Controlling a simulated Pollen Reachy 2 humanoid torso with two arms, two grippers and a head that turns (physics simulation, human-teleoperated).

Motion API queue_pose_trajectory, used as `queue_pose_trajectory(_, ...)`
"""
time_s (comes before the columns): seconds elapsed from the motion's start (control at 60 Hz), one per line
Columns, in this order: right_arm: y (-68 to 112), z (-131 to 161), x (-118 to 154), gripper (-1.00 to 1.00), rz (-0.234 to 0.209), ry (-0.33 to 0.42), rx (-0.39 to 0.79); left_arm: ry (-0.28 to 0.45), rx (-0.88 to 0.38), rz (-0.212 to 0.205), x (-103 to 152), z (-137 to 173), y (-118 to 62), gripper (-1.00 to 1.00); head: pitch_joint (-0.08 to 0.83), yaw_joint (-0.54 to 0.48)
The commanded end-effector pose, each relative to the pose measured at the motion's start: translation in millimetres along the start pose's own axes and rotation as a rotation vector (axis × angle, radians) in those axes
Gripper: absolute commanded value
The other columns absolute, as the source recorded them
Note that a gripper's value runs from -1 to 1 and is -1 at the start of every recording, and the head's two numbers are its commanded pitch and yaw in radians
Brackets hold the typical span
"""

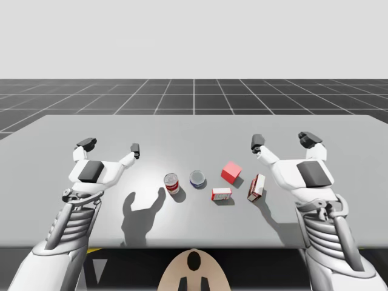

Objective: Find the red cube and pick it up.

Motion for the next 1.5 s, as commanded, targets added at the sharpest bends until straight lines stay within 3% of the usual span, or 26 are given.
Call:
queue_pose_trajectory(0.017,2.2,2.6,-0.9,-1.00,-0.002,-0.013,-0.047,0.000,0.002,-0.001,-0.1,0.1,-0.1,-1.00,-0.009,0.00)
queue_pose_trajectory(0.1,3.4,1.3,0.2,-1.00,-0.028,0.006,-0.016,0.001,0.002,-0.001,-0.1,0.0,-0.1,-1.00,-0.001,0.00)
queue_pose_trajectory(0.25,1.4,0.5,0.6,-1.00,-0.019,0.023,-0.004,0.001,0.002,0.000,-0.3,0.1,0.0,-1.00,0.068,0.00)
queue_pose_trajectory(0.367,1.6,0.4,-0.1,-1.00,-0.003,0.018,-0.014,0.001,0.001,-0.004,-0.5,0.2,-0.2,-1.00,0.158,0.00)
queue_pose_trajectory(0.45,1.5,0.1,-0.1,-1.00,0.002,0.015,-0.016,-0.004,0.009,-0.028,-1.6,-0.1,-0.9,-1.00,0.240,-0.01)
queue_pose_trajectory(0.617,2.7,-0.2,0.2,-1.00,-0.008,0.021,0.007,-0.008,0.009,-0.043,-2.7,-0.6,-0.8,-1.00,0.397,-0.04)
queue_pose_trajectory(0.883,3.7,0.2,1.0,-1.00,0.021,0.009,0.024,-0.008,0.003,-0.052,-2.4,-1.2,-1.8,-1.00,0.539,-0.13)
queue_pose_trajectory(1.117,7.3,1.0,-5.3,-1.00,0.088,-0.002,0.031,-0.006,0.001,-0.051,-2.1,-0.4,-3.6,-1.00,0.625,-0.25)
queue_pose_trajectory(1.283,5.3,1.3,-9.5,-1.00,0.048,0.076,0.111,-0.002,0.003,-0.046,-1.9,-0.6,-3.9,-1.00,0.635,-0.26)
queue_pose_trajectory(1.4,-2.1,5.6,-15.9,-1.00,0.020,0.203,0.245,0.000,0.000,-0.038,-1.7,-0.4,-3.8,-1.00,0.632,-0.25)
queue_pose_trajectory(1.5,-10.0,4.9,-16.3,-1.00,0.049,0.263,0.334,0.000,-0.004,-0.035,-1.8,-0.5,-3.7,-1.00,0.633,-0.25)
